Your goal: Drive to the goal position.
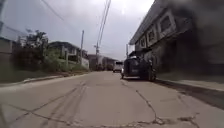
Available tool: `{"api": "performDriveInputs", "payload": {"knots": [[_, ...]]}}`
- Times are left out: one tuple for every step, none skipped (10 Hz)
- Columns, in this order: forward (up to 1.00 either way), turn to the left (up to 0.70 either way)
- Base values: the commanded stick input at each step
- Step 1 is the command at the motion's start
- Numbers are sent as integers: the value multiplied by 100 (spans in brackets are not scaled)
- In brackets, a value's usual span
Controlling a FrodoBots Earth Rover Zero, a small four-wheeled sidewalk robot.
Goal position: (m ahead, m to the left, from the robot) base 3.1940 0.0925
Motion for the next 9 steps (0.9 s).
{"api": "performDriveInputs", "payload": {"knots": [[50,0],[50,0],[50,0],[50,0],[50,0],[50,0],[50,0],[50,0],[50,0]]}}
